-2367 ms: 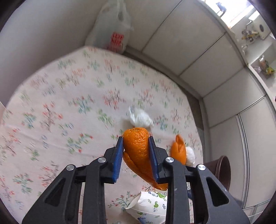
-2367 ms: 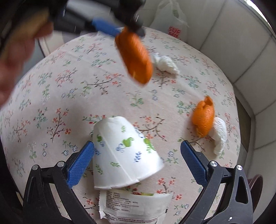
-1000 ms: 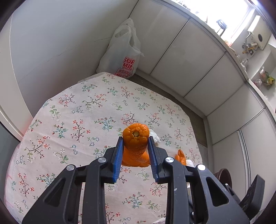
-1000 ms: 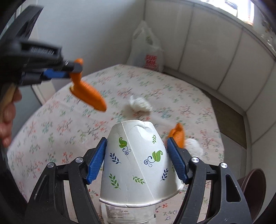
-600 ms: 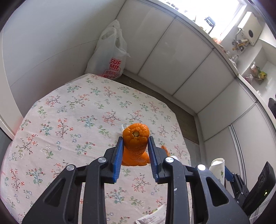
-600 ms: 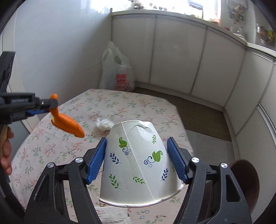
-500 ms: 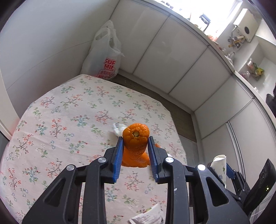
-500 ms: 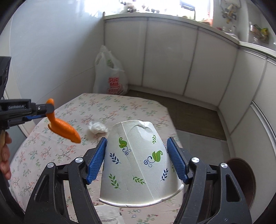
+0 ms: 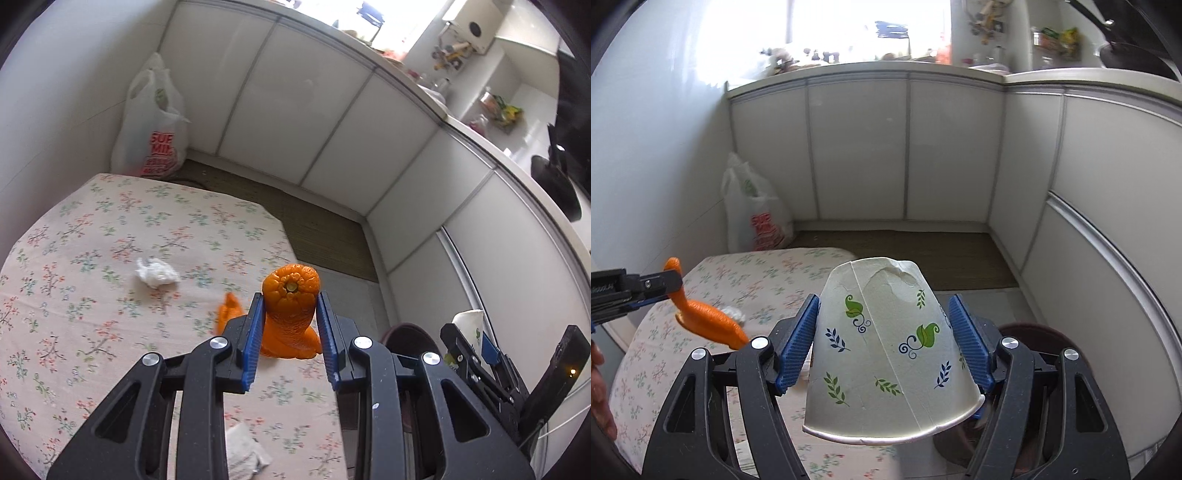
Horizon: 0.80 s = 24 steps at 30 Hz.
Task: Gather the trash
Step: 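Carry the white paper cup over the brown bin and open the right tool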
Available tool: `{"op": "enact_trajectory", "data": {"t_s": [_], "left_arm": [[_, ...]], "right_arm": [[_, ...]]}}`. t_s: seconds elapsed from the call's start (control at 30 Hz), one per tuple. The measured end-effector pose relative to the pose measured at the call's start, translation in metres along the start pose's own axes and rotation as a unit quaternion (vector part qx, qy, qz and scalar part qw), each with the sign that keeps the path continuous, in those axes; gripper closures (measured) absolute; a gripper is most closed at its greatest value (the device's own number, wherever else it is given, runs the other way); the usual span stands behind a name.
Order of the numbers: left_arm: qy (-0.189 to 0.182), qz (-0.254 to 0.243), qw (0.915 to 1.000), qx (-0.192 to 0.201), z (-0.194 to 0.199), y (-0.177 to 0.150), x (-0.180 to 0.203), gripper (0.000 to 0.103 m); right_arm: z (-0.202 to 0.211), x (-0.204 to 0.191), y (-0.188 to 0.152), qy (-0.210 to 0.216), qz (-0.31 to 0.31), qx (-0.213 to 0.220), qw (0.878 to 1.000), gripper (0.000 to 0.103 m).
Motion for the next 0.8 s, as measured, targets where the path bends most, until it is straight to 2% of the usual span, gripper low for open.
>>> {"op": "enact_trajectory", "data": {"t_s": [0.27, 0.53, 0.8], "left_arm": [[-0.04, -0.035, 0.9985, -0.016, -0.024, -0.003, 0.074, 0.074], [-0.07, -0.062, 0.9949, -0.036, -0.043, -0.015, 0.129, 0.074], [-0.093, -0.083, 0.9906, -0.055, -0.062, -0.026, 0.167, 0.074]], "right_arm": [[0.007, 0.087, 0.016, -0.069, -0.071, 0.019, 0.995, 0.035], [-0.005, 0.171, 0.008, -0.134, -0.174, -0.011, 0.975, 0.035], [-0.012, 0.209, -0.004, -0.176, -0.217, -0.028, 0.96, 0.035]]}}
Point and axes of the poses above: each gripper's, at about its wrist camera, not at the fingertips, and z roughly against the way its jaws point, x to its right, y to its top, the point moved 9 cm from there along -z, roughly the way its jaws point, and after that the axes turned 13 degrees about -z, right-handed, at the moved point
